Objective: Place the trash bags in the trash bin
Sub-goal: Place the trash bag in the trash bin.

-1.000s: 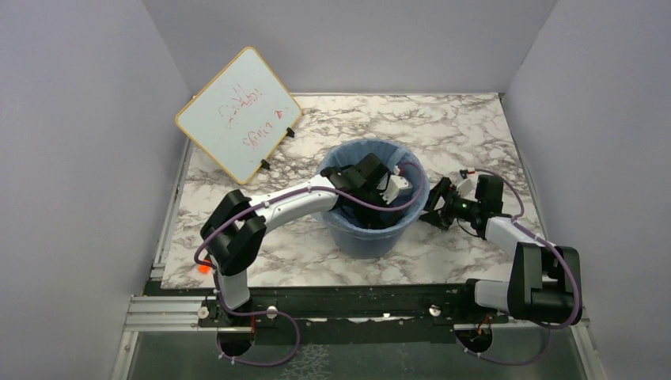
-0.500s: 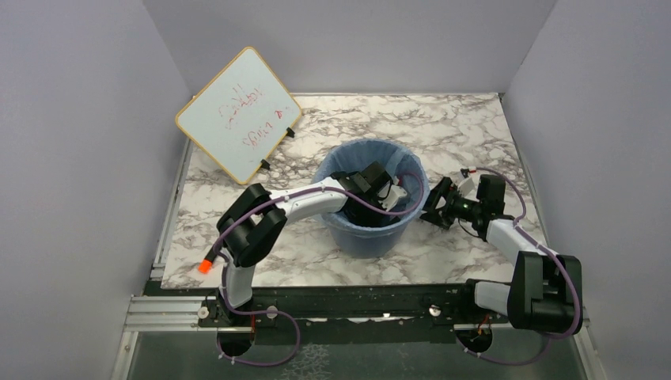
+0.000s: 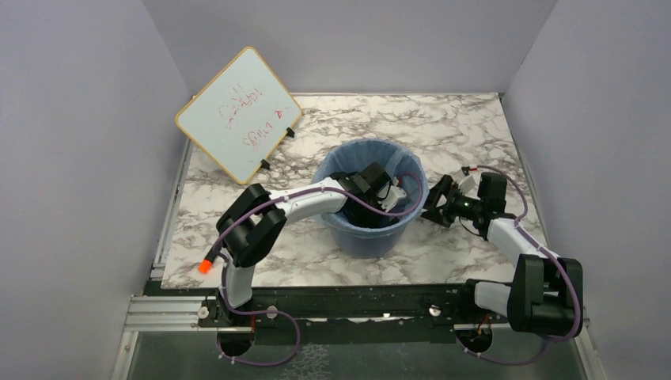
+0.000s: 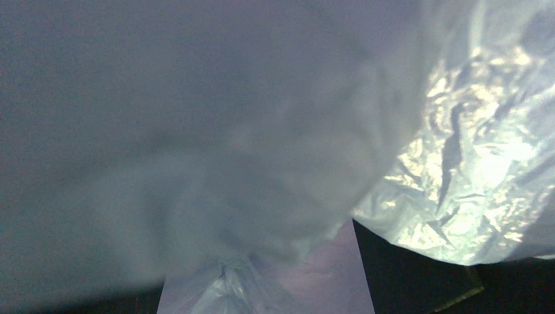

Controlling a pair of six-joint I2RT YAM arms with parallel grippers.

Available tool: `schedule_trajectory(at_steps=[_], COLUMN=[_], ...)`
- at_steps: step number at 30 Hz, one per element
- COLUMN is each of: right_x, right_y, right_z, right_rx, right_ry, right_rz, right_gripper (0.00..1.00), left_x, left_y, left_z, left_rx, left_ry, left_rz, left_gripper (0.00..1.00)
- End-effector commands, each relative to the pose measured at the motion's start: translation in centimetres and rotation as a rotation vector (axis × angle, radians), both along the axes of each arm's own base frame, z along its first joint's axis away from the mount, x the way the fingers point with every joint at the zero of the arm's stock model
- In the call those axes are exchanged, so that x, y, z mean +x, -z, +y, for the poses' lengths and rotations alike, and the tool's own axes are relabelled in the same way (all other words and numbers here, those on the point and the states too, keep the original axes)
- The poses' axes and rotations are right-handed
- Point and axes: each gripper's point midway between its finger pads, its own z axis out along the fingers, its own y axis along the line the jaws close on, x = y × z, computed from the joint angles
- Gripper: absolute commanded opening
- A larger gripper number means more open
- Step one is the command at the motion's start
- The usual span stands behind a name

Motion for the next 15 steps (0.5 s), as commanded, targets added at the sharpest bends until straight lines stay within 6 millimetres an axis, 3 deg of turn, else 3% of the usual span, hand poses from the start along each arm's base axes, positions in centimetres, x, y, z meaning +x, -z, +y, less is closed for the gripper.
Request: schedule_trajectory(at_steps=[1, 5, 15], right_x=[-1.0, -1.4, -1.3], right_y=[0.6, 2.0, 2.9], right_z=[0.8, 0.8, 0.9], right_rx=[0.056, 0.060, 0.096], right_ry=[-0.045, -0.051, 0.004], right_rz=[0.006, 0.049, 0.089], right_gripper=[0.90, 0.89, 0.89], left_x=[-0.2, 0.0, -1.4], left_y=[-0.9, -1.2, 1.6], left_z=[-0.4, -0.6, 1.1], left_rx=[-0.031, -0.031, 0.040], left_ry=[0.029, 0.044, 0.057], left_rz=[-0.001, -0.006, 0.053], left_gripper=[0.99, 0.99, 0.99])
